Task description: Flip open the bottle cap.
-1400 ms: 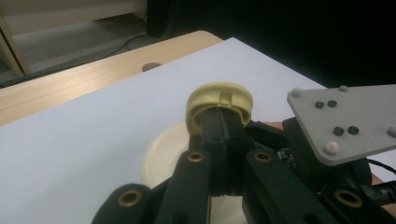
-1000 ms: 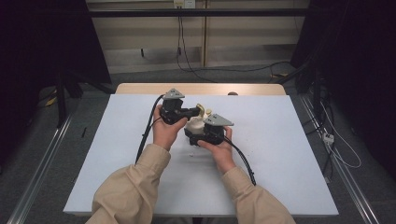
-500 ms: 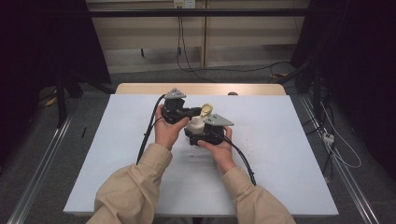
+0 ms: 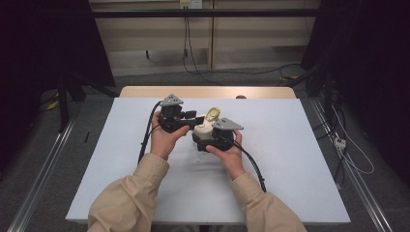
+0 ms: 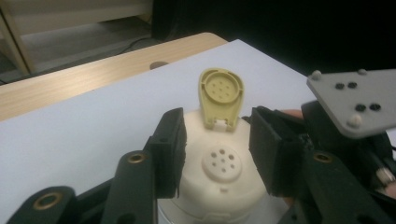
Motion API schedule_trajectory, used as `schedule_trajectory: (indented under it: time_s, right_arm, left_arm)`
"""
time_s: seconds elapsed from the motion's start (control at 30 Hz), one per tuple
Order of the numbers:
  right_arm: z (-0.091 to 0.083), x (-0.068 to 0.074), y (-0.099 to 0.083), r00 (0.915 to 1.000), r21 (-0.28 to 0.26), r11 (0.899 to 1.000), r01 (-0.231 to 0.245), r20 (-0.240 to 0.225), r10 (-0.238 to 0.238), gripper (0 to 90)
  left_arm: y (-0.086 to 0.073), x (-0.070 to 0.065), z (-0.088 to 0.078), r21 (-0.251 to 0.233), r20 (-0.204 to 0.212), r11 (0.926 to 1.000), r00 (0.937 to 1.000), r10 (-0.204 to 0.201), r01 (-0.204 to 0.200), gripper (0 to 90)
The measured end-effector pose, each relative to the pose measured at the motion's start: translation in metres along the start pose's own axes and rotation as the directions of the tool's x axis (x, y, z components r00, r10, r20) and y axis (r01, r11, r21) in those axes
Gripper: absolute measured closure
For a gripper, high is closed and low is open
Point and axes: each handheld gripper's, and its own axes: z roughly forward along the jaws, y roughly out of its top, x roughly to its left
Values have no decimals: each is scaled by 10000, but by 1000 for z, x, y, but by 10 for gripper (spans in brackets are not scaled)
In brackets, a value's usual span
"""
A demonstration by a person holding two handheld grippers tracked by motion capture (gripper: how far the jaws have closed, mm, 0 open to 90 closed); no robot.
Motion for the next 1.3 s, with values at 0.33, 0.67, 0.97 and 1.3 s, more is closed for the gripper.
schedule_trajectory:
  time_s: [0.33,0.67,0.97,1.3]
  right_arm:
    - [-17,0,0,10000,-41,10000,-45,53,45,35]
    - [-48,-1,-3,9998,-120,9999,28,-187,-31,42]
    - [-75,-5,-6,9995,-168,9998,-60,-309,55,48]
    - [-100,-15,-14,9998,-301,9995,52,-198,-58,50]
  left_arm:
    - [-16,4,-18,-43,152,9999,9998,-123,123,242]
    - [-46,10,-47,-190,-4,9997,9999,-172,171,107]
    - [-81,24,-67,-110,-312,9997,9993,-202,199,59]
    - [-101,33,-80,-394,-460,9990,9987,-240,222,54]
